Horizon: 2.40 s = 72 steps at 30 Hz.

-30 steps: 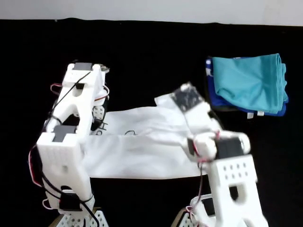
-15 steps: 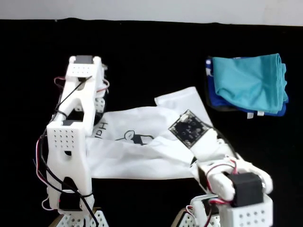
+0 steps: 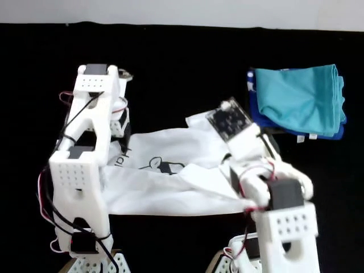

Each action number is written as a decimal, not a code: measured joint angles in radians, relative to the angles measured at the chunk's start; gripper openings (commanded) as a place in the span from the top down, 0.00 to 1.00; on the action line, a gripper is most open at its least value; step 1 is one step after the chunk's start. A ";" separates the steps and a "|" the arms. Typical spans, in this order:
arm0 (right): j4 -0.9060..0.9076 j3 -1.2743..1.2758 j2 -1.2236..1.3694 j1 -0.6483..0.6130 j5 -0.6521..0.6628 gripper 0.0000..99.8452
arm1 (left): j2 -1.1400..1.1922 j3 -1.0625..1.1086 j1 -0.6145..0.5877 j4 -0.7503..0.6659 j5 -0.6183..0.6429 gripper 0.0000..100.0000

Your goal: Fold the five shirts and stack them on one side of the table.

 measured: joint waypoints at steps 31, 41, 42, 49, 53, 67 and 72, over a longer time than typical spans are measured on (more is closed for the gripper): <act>-0.365 0.002 0.598 0.046 -0.078 0.67 | 0.152 -0.829 -0.155 -0.034 -0.017 0.90; -0.384 0.002 0.615 -0.084 -0.129 0.67 | 0.155 -0.703 -0.307 -0.008 -0.068 0.82; -0.384 0.002 0.621 -0.117 -0.129 0.67 | 0.155 -0.703 -0.325 -0.005 -0.068 0.82; -0.394 -0.135 0.821 -0.239 -0.135 0.67 | 0.155 -0.703 -0.463 0.002 -0.068 0.82; -0.356 -0.265 0.991 -0.285 -0.135 0.68 | 0.155 -0.703 -0.514 0.005 -0.068 0.82; -0.100 -0.423 1.102 -0.413 -0.135 0.99 | 0.155 -0.703 -0.549 0.005 -0.068 0.82; -0.037 -0.423 0.970 -0.413 -0.135 0.97 | 0.155 -0.703 -0.549 0.005 -0.068 0.82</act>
